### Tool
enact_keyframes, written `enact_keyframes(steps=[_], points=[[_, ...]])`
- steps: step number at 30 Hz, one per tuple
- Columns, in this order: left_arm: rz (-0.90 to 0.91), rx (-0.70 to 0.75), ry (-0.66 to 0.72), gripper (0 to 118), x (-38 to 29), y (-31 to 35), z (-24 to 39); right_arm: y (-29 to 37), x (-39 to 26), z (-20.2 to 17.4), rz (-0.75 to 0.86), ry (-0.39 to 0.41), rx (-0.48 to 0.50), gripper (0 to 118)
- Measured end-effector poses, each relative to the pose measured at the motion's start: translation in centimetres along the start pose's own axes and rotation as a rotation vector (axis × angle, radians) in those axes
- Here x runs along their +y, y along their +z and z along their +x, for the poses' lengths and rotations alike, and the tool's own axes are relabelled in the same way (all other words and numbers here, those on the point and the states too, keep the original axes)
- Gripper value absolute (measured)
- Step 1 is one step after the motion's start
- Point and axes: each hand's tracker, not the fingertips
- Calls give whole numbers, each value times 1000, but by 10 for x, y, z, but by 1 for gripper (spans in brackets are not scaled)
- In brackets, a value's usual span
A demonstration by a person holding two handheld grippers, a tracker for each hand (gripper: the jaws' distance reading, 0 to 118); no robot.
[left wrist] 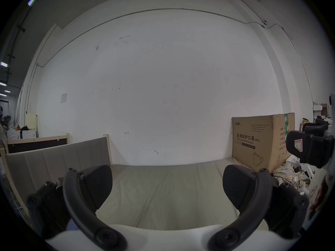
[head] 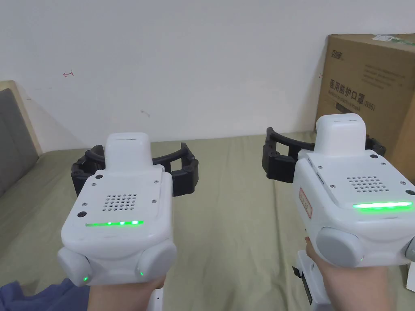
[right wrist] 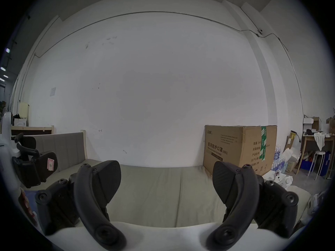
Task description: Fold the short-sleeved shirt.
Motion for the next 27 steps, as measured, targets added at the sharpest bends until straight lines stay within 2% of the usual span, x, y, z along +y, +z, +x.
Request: enact_keyframes(steps=[27], points=[[10, -32, 8, 118, 4, 2, 2, -4, -1, -1, -18, 9, 9, 107]])
